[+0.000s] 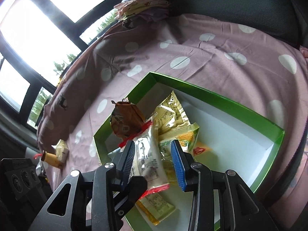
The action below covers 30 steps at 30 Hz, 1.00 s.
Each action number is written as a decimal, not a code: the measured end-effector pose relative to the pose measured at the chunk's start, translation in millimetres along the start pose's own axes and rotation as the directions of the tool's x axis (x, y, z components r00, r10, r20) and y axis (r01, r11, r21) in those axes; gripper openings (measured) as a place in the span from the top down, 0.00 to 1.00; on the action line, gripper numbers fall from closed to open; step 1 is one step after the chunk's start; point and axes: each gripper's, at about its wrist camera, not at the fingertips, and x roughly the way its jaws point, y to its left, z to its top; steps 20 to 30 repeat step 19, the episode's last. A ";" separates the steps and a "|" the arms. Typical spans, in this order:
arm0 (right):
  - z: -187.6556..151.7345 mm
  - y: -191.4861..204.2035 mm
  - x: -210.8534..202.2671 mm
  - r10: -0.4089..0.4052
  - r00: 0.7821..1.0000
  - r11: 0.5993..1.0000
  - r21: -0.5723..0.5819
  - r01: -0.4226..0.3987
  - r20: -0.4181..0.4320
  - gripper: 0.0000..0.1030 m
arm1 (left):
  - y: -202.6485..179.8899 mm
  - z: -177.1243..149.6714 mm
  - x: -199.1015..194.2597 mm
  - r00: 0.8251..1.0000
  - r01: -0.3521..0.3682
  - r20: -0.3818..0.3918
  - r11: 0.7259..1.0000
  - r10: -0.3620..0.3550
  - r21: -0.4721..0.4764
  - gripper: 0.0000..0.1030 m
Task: Organize snacks
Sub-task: 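Open the right gripper and withdraw it from the box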
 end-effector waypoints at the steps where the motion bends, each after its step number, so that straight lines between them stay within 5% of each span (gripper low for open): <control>1: 0.6 -0.5 -3.9 -0.008 1.000 1.000 0.000 0.008 0.018 0.53 | 1.1 -0.5 -3.6 1.000 -0.011 0.008 1.000 0.011 -0.005 0.08; 3: 1.1 -0.4 -11.5 -0.039 0.998 0.999 -0.007 0.040 0.054 0.42 | 5.2 -2.5 -10.9 0.998 -0.051 0.035 0.998 0.052 -0.019 0.01; 8: 2.0 4.2 -28.8 -0.132 0.985 0.991 -0.020 0.135 0.109 0.42 | 7.6 -2.6 -27.0 0.996 -0.075 0.054 0.997 0.077 -0.035 0.01; 13: 1.2 11.3 -41.1 -0.258 0.949 0.962 -0.040 0.269 0.179 0.41 | 7.9 -6.3 -36.1 0.991 -0.107 0.071 0.994 0.109 -0.031 0.00; 19: 0.3 13.4 -47.0 -0.276 0.942 0.956 -0.043 0.289 0.188 0.31 | 10.0 -9.2 -43.4 0.992 -0.091 0.081 0.995 0.094 -0.040 0.01; 30: 0.3 13.4 -47.0 -0.276 0.942 0.956 -0.043 0.289 0.188 0.31 | 10.0 -9.2 -43.4 0.992 -0.091 0.081 0.995 0.094 -0.040 0.01</control>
